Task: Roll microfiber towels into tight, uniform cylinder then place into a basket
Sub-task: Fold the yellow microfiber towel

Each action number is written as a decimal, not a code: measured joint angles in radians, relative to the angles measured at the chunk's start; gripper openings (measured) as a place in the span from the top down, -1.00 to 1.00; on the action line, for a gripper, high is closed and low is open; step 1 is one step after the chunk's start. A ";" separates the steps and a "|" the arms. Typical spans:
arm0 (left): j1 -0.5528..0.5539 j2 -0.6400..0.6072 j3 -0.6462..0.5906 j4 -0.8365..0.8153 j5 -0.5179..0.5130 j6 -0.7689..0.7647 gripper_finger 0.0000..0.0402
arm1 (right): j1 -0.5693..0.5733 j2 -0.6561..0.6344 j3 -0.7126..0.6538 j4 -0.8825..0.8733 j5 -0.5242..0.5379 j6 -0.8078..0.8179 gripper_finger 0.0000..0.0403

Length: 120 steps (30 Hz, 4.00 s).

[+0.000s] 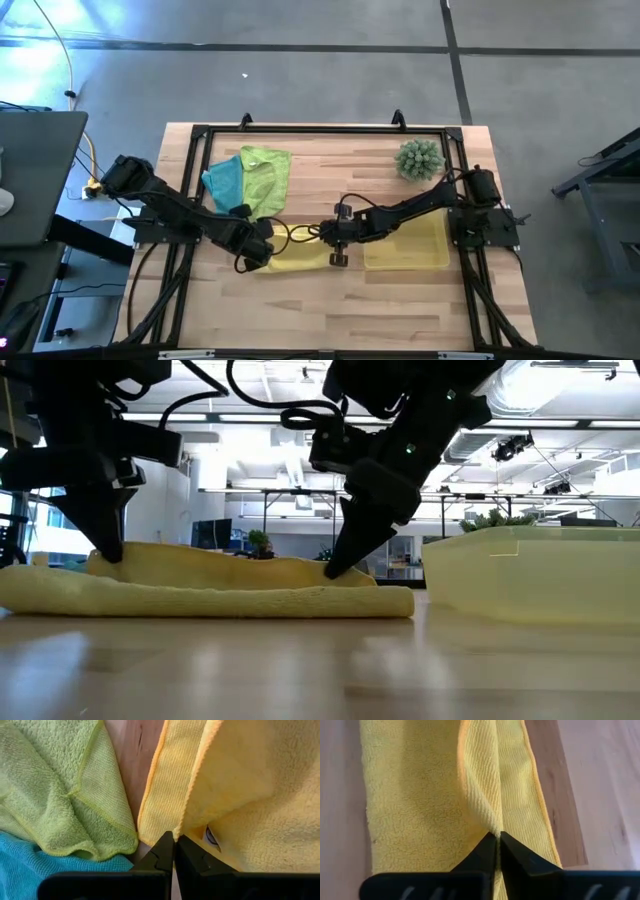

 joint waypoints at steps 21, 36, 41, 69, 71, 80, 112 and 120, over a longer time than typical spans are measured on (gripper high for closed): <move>0.000 0.086 -0.001 0.069 -0.012 0.026 1.00 | 0.037 -0.054 0.003 0.213 -0.092 -0.020 0.42; 0.000 0.089 0.000 0.069 -0.080 0.027 1.00 | -0.055 0.022 0.001 0.056 -0.050 0.027 0.44; 0.000 0.089 0.000 0.068 -0.086 0.027 1.00 | -0.086 -0.025 0.001 -0.096 0.088 0.032 0.45; 0.039 0.089 0.000 0.069 -0.114 0.159 1.00 | 0.034 -0.024 0.002 -0.019 0.134 0.089 0.20; 0.039 0.088 0.000 0.069 -0.113 0.159 1.00 | 0.034 0.004 0.002 -0.003 0.133 0.091 0.22; 0.039 0.088 0.000 0.067 -0.113 0.158 1.00 | 0.033 0.034 0.001 0.000 0.227 0.088 0.53; -0.039 0.072 0.210 -0.069 0.070 0.268 1.00 | 0.155 -0.173 0.002 -0.067 -0.019 0.272 1.00; -0.038 0.073 0.209 -0.110 -0.040 0.288 1.00 | 0.100 -0.131 0.002 -0.150 0.068 0.254 1.00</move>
